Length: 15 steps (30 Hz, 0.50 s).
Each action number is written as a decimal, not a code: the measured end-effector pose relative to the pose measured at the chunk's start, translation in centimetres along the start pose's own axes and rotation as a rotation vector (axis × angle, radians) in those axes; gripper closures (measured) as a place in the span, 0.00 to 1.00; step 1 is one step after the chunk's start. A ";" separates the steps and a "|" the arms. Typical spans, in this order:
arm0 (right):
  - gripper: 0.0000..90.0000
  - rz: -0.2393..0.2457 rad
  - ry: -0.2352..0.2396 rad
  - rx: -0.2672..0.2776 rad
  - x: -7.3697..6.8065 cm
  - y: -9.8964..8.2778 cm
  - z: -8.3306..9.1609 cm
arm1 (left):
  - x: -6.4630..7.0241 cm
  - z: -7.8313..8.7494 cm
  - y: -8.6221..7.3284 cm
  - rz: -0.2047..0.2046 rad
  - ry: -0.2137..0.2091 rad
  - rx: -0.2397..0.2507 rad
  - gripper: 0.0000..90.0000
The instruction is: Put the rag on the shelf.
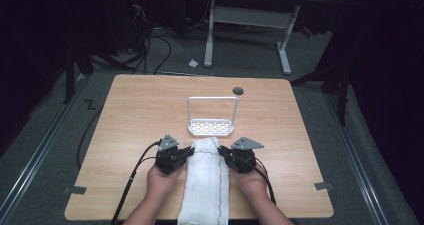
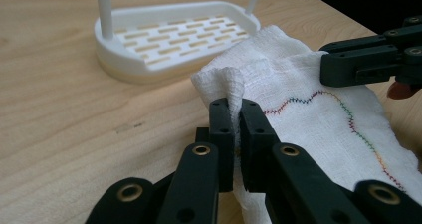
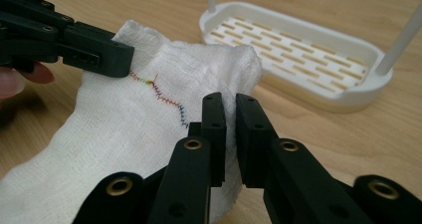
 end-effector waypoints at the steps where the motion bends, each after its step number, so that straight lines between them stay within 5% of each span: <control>1: 0.93 0.008 -0.009 0.013 -0.2 0.3 0.4 | 0.3 0.5 0.3 -0.011 0.006 0.014 0.95; 4: 0.93 0.042 -0.030 0.036 -0.3 0.8 1.1 | 1.1 1.7 1.6 -0.031 0.010 0.068 0.95; 15: 0.93 0.046 -0.033 0.187 0.4 3.9 4.6 | 2.2 4.6 5.2 -0.038 0.004 0.182 0.95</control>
Point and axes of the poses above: each handheld gripper's, and its own axes: z roughly backward along the jaws, y roughly out of its top, x roughly to its right, the point moved 1 cm from there along -z, roughly forward along the jaws, and after that the axes turned 13 degrees about -x, right-handed, at the moved point
